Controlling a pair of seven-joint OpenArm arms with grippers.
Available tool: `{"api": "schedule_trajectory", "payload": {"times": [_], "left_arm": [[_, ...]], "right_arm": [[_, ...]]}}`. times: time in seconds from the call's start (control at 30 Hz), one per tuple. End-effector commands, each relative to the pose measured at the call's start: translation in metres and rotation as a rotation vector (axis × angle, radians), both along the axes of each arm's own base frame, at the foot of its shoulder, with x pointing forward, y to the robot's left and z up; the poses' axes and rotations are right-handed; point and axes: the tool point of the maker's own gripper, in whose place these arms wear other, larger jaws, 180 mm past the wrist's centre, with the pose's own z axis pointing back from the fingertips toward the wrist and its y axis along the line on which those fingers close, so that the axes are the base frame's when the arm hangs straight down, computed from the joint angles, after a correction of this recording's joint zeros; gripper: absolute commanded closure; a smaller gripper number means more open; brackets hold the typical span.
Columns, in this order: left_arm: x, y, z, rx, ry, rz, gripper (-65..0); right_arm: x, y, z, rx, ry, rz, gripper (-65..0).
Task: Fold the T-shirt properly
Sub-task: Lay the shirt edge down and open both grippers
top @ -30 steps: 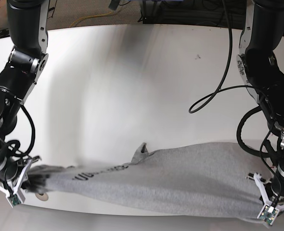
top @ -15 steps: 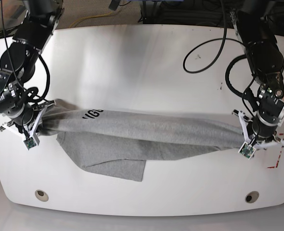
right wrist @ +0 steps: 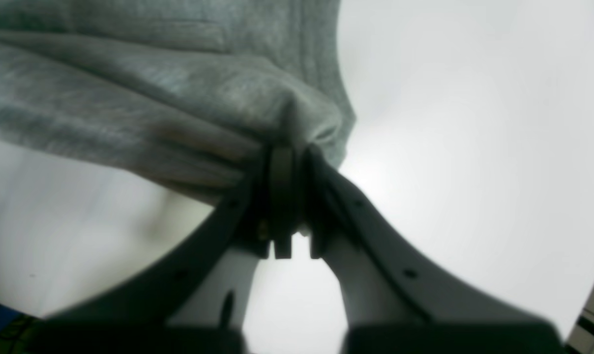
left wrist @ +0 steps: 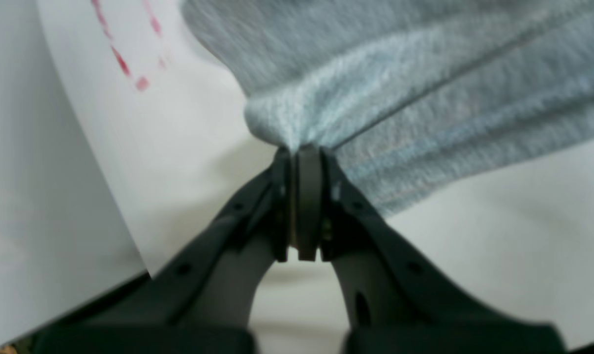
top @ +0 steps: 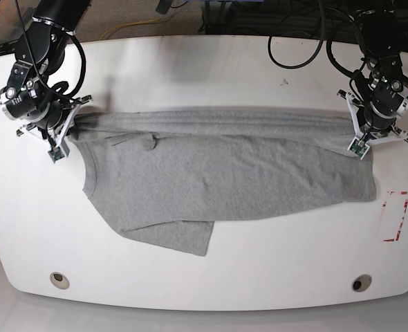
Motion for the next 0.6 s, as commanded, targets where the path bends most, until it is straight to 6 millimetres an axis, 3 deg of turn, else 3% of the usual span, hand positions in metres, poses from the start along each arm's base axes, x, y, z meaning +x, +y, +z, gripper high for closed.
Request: {"api": "schedule_trajectory", "payload": {"times": [0.0, 0.33, 0.37, 0.43, 0.57], "left_arm": [[-0.007, 0.014, 0.004, 0.039, -0.012, 0.019, 0.0], [-0.050, 0.021, -0.022, 0.029, 0.079, 0.030, -2.2], [-0.053, 0.021, -0.023, 0.030, 0.087, 0.031, -4.7], [-0.059, 0.022, -0.027, 0.031, 0.104, 0.033, -15.7], [-0.069, 0.023, -0.033, 0.031, 0.135, 0.037, -40.0]], "right_arm": [[-0.007, -0.006, 0.001, -0.029, 0.007, -0.010, 0.0], [-0.047, 0.002, -0.029, -0.003, 0.118, -0.014, 0.0], [-0.050, 0.002, -0.030, -0.003, 0.125, -0.014, 0.0], [-0.056, 0.002, -0.034, -0.001, 0.142, -0.015, -4.3], [-0.061, -0.007, -0.033, -0.007, 0.145, -0.047, -19.5]]}}
